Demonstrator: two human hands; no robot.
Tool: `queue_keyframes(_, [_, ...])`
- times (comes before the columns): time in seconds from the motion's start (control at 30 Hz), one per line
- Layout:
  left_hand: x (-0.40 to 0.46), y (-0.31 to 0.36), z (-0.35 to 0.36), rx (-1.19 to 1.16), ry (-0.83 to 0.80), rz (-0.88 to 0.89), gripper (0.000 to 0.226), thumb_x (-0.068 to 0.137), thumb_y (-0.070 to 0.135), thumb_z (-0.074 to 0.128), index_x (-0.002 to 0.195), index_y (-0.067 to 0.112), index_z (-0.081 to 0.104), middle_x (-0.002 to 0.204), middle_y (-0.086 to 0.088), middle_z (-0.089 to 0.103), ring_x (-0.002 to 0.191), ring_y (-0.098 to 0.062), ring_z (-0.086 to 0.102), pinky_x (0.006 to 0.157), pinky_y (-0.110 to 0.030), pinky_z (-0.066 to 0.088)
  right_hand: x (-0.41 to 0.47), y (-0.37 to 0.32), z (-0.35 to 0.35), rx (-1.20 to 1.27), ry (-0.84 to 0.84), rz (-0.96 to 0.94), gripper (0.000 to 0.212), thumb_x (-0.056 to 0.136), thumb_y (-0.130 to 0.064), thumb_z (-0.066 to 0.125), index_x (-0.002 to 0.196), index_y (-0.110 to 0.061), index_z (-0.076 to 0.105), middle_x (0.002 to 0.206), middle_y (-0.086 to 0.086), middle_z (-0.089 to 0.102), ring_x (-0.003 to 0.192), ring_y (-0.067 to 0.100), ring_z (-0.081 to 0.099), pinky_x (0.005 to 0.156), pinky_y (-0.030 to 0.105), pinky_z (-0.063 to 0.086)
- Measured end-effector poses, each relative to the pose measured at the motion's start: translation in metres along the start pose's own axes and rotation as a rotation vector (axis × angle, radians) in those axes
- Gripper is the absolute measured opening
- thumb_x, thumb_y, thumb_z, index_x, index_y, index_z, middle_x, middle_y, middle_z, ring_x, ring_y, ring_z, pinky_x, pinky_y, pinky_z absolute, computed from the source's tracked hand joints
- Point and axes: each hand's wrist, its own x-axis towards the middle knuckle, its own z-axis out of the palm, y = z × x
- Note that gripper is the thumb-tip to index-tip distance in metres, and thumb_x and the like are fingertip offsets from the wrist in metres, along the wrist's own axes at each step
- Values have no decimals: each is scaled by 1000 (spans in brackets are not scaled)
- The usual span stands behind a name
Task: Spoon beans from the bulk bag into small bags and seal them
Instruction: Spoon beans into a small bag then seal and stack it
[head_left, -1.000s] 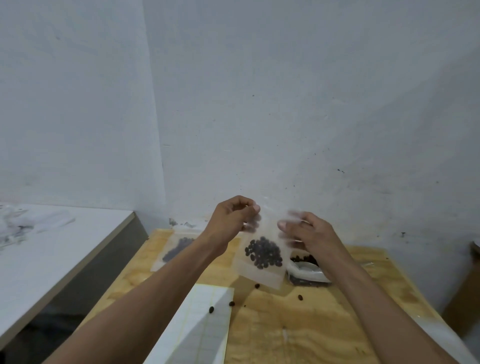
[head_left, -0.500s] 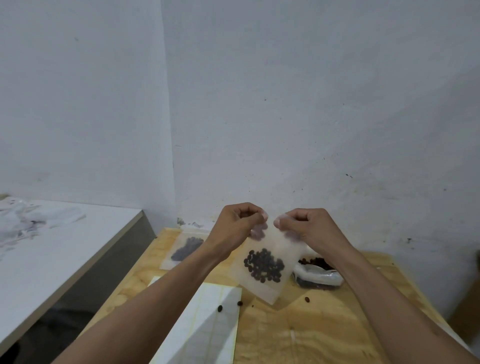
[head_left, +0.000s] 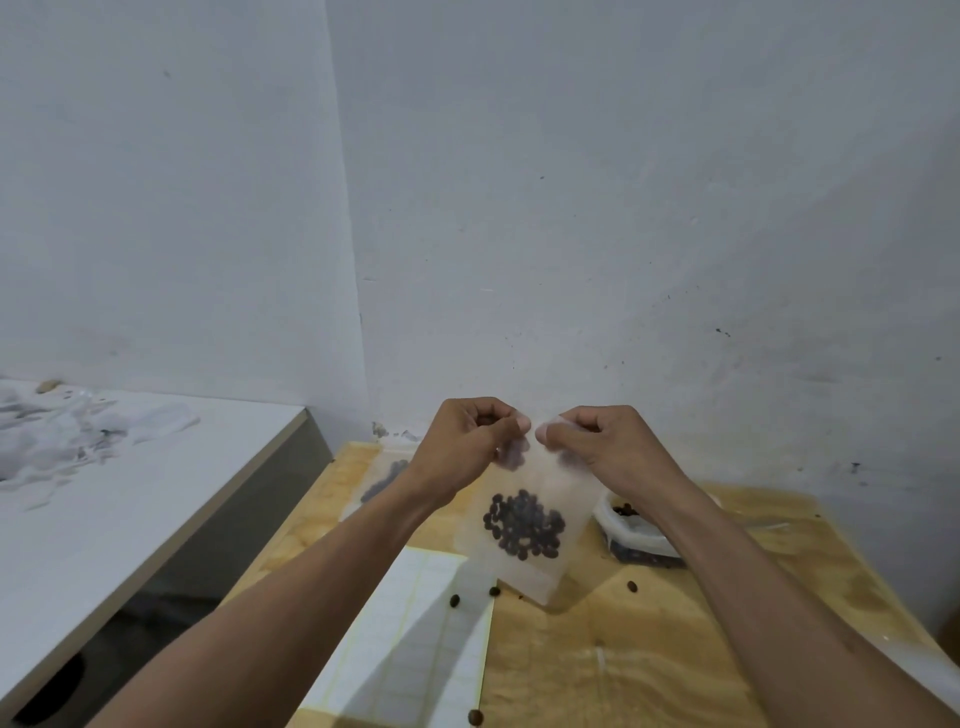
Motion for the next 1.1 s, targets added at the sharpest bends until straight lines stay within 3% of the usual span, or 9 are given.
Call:
queue_keyframes(0.2, [0, -5, 8, 49, 40, -10, 15, 93, 5, 70, 83, -5, 73, 68, -12, 70, 58, -21, 63, 60, -31, 56, 2, 6, 1, -56, 7, 23, 21, 84, -32, 75, 78, -12, 79, 76, 2, 77, 67, 7, 66, 67, 28, 50])
queue_keyframes(0.3, [0, -4, 8, 71, 84, -26, 14, 93, 2, 69, 81, -5, 73, 63, -9, 70, 54, -20, 62, 57, -31, 56, -4, 12, -8, -13, 1, 42, 25, 86, -27, 74, 83, -3, 78, 76, 5, 75, 66, 10, 65, 63, 22, 49])
queue_keyframes(0.37, [2, -2, 6, 76, 122, -35, 14, 93, 1, 69, 82, -6, 73, 63, -9, 70, 53, -21, 62, 57, -31, 56, -8, 16, -17, 33, -26, 53, 18, 89, -23, 73, 86, -6, 80, 76, 3, 77, 68, 10, 68, 61, 16, 52])
queue_keyframes(0.5, [-2, -2, 7, 85, 148, -44, 15, 93, 2, 70, 88, -11, 73, 66, -11, 71, 57, -25, 65, 59, -33, 59, -12, 24, -25, 24, -54, 44, 19, 91, -28, 74, 86, -10, 78, 71, 5, 75, 66, 12, 69, 68, 24, 58])
queue_keyframes(0.7, [-8, 0, 0, 111, 162, -32, 15, 93, 3, 70, 91, -11, 74, 65, -8, 72, 61, -26, 67, 61, -34, 60, -14, 23, -18, 5, 8, 31, 33, 87, -37, 77, 70, -9, 74, 59, 0, 69, 55, 10, 64, 46, 11, 43])
queue_keyframes(0.8, [-12, -1, -7, 116, 165, -30, 15, 93, 4, 70, 91, -11, 74, 64, -7, 71, 61, -25, 67, 61, -34, 61, -15, 24, -11, 7, 26, 31, 39, 84, -41, 78, 65, -7, 70, 57, 0, 67, 53, 8, 63, 54, 16, 49])
queue_keyframes(1.0, [-15, -6, -18, 100, 236, -40, 17, 93, 2, 69, 90, -14, 73, 57, -4, 68, 50, -17, 64, 56, -29, 59, -7, 25, 6, 60, 31, 83, 47, 78, -51, 79, 66, -6, 70, 57, 2, 69, 55, 13, 64, 76, 39, 62])
queue_keyframes(1.1, [-13, -7, -24, 57, 344, -61, 17, 93, 6, 70, 87, -9, 75, 60, -8, 68, 49, -14, 63, 55, -23, 54, -5, 19, 19, 161, -10, 134, 51, 84, -55, 70, 79, -5, 71, 77, 4, 77, 72, 15, 73, 82, 40, 63])
